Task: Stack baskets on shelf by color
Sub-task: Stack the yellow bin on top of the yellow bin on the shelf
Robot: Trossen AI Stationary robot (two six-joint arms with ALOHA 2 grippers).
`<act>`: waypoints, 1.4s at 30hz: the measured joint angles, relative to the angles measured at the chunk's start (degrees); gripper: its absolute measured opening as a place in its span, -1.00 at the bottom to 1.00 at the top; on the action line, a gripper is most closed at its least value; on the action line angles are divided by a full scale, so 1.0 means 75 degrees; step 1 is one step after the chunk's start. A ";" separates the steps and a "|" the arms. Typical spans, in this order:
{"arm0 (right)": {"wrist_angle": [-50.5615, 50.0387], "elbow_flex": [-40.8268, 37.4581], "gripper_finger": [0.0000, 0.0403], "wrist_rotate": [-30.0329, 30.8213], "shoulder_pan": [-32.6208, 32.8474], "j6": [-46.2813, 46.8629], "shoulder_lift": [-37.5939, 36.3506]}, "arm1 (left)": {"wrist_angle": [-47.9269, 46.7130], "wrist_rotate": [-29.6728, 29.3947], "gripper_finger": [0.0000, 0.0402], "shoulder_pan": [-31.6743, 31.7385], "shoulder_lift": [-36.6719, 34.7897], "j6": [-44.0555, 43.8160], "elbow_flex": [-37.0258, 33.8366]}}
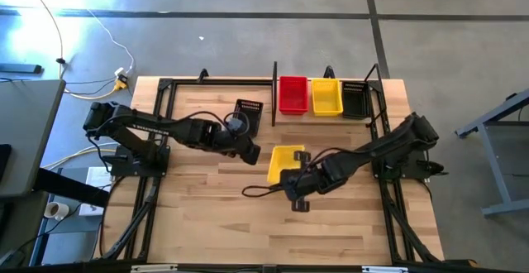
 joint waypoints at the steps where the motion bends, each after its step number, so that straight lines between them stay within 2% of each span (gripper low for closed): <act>1: -0.0200 0.0000 -1.00 0.0133 0.0013 0.0000 -0.0096 | -0.0004 0.0000 -0.34 0.0039 0.0000 0.0107 0.0000; 11: -0.1913 -0.0131 -1.00 0.1576 -0.0406 -0.0091 -0.1656 | -0.0013 0.0235 -0.34 0.0544 0.0000 0.1220 0.0000; 15: -0.1706 -0.0857 -1.00 0.2024 -0.0865 -0.0403 -0.2845 | -0.0013 0.0484 -0.34 0.0776 0.0000 0.1427 0.0000; 19: -0.0860 -0.1928 -1.00 0.2094 -0.1593 -0.1109 -0.4165 | -0.0012 0.0487 -0.34 0.0958 0.0000 0.1573 0.0000; 24: 0.0315 -0.3066 -1.00 0.1886 -0.2682 -0.3062 -0.5498 | -0.0010 0.0616 -0.35 0.1178 0.0000 0.1955 0.0000; 30: 0.1411 -0.4185 -1.00 0.0707 -0.4139 -0.5184 -0.6484 | -0.0010 0.0673 -0.35 0.1458 0.0000 0.1975 0.0000; 35: 0.1839 -0.4932 -1.00 0.0009 -0.5037 -0.6531 -0.6774 | -0.0010 0.0673 -0.35 0.1641 0.0000 0.2233 0.0000; 42: 0.2225 -0.5551 -1.00 -0.0650 -0.6012 -0.7799 -0.6777 | -0.0010 0.0669 -0.35 0.1781 0.0000 0.2609 0.0000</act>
